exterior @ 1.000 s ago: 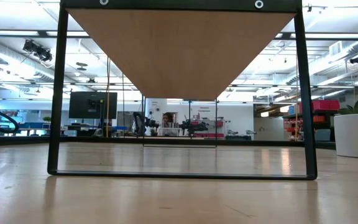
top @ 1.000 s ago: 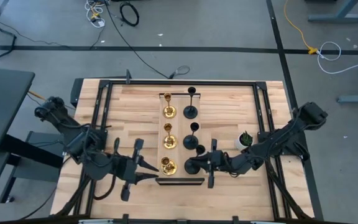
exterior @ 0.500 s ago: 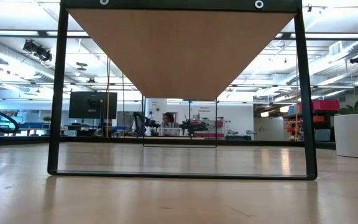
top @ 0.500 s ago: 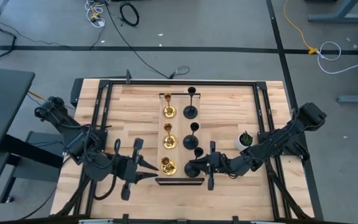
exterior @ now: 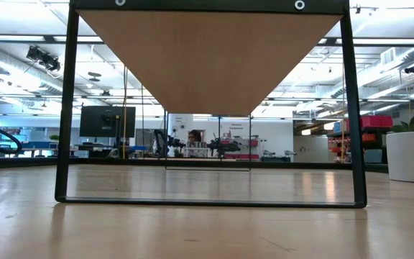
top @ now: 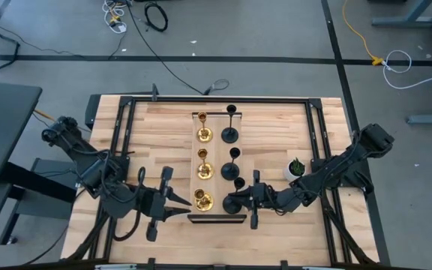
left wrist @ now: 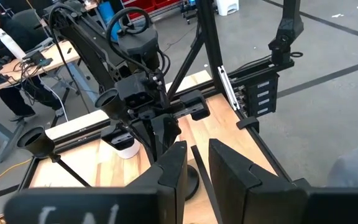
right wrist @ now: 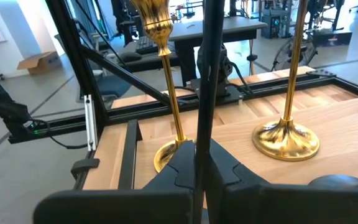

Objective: Pick & Place candle stick holders
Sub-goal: Put the black candle holder on the shelf, then return to Home Position

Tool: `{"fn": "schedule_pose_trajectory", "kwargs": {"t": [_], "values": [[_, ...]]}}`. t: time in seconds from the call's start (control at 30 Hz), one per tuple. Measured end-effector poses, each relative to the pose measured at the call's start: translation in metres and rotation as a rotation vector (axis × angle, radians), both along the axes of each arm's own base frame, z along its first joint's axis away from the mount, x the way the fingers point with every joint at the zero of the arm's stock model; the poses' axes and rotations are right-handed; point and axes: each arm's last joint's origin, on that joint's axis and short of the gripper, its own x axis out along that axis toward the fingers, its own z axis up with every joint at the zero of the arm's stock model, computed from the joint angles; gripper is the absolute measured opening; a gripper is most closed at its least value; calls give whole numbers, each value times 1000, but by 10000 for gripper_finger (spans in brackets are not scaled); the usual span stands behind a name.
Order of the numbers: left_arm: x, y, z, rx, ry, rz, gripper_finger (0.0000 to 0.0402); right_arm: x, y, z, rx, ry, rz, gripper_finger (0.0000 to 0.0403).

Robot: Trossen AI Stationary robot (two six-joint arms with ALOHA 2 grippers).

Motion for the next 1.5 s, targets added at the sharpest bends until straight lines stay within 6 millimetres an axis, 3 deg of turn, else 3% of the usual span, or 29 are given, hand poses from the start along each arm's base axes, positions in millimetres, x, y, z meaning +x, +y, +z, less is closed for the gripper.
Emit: {"fn": "schedule_pose_trajectory", "kwargs": {"t": [0.6, 1.23, 1.5], "values": [[0, 0, 0, 0, 0, 0, 71, 0, 0, 0, 8, 0, 1, 42], [0, 0, 0, -1, 0, 0, 71, 0, 2, -1, -32, 9, 57, 48], [0, 0, 0, -1, 0, 0, 71, 0, 1, 0, -55, 8, 52, 106]]}}
